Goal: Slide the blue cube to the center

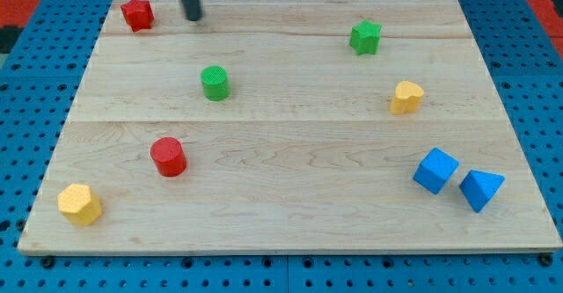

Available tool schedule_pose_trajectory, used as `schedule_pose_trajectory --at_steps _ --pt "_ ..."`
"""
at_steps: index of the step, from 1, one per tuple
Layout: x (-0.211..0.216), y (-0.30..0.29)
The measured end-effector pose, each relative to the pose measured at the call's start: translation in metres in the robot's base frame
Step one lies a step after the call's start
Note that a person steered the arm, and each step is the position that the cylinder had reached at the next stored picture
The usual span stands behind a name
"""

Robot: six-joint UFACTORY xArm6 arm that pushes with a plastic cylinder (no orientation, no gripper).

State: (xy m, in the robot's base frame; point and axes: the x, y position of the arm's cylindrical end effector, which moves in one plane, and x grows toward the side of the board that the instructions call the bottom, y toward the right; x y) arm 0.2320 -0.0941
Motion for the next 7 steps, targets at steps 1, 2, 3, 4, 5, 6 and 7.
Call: schedule_pose_trajectory --at_steps 1,2,3,4,5,6,7 --pt "0.028 0.089" --pt "0.107 0.095" --pt "0.216 0.119" --pt "0.287 0.156" --pt "0.321 0.220" --pt "0.344 0.258" --pt "0.314 0.293"
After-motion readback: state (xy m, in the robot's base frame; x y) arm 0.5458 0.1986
